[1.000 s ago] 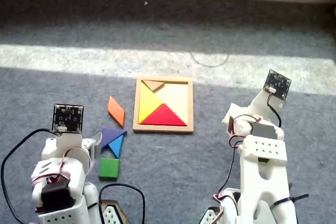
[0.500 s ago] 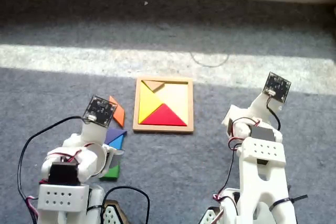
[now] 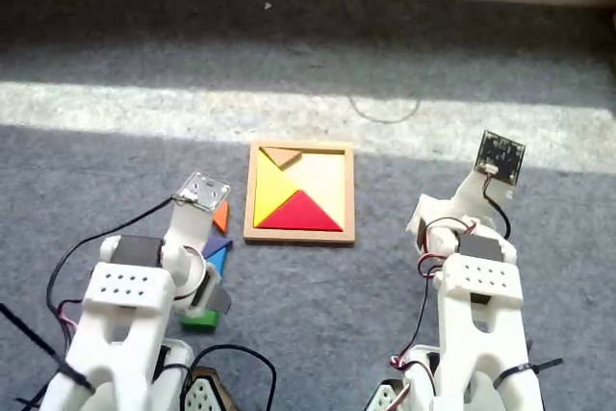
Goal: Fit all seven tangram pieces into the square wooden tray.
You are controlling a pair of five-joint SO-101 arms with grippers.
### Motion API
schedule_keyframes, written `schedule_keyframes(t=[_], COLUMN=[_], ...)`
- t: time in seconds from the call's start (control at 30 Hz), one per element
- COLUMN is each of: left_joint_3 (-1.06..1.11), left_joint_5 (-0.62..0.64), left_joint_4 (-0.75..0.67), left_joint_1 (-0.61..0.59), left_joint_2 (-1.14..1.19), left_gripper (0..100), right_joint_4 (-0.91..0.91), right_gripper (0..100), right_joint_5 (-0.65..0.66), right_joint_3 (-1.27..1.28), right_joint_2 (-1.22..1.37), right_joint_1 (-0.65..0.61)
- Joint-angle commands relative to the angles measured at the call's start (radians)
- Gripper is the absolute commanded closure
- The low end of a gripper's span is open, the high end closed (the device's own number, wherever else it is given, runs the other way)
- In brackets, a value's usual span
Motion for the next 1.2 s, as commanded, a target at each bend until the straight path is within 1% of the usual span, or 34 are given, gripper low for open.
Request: schedule_keyframes(t=[0.0, 0.13, 0.2, 0.4, 0.5, 0.57, 0.6, 0.73, 0.93, 1.07, 1.17], left_joint_3=[0.004, 0.012, -0.007, -0.045, -0.047, -0.047, -0.047, -0.05, -0.071, -0.194, -0.3], left_joint_5=[-0.008, -0.002, -0.002, -0.008, -0.008, -0.008, -0.008, -0.008, -0.008, -0.008, -0.006], left_joint_4=[-0.098, -0.166, -0.172, -0.17, -0.169, -0.167, -0.166, -0.083, -0.026, 0.006, 0.031], left_joint_1=[0.015, 0.008, -0.01, -0.007, -0.007, -0.007, -0.007, -0.007, -0.007, 0.001, 0.065], left_joint_2=[0.124, 0.249, 0.302, 0.39, 0.36, 0.318, 0.289, 0.122, -0.12, -0.148, -0.091], left_gripper=[72, 72, 73, 88, 96, 100, 100, 99, 99, 99, 99], right_joint_4=[-0.018, -0.018, -0.018, -0.018, -0.018, -0.018, -0.018, -0.018, -0.018, -0.018, -0.018], right_gripper=[98.8, 98.8, 98.8, 98.8, 98.8, 98.8, 98.8, 98.8, 98.8, 98.8, 98.8], right_joint_5=[0.011, 0.011, 0.012, 0.012, 0.012, 0.012, 0.012, 0.012, 0.012, 0.012, 0.012], right_joint_3=[-0.005, -0.005, -0.005, -0.005, -0.005, -0.005, -0.005, -0.005, -0.005, -0.005, -0.005], right_joint_2=[-0.028, -0.028, -0.028, -0.028, -0.028, -0.028, -0.028, -0.028, -0.028, -0.028, -0.03], right_joint_1=[0.01, 0.01, 0.012, 0.012, 0.012, 0.012, 0.012, 0.012, 0.012, 0.012, 0.013])
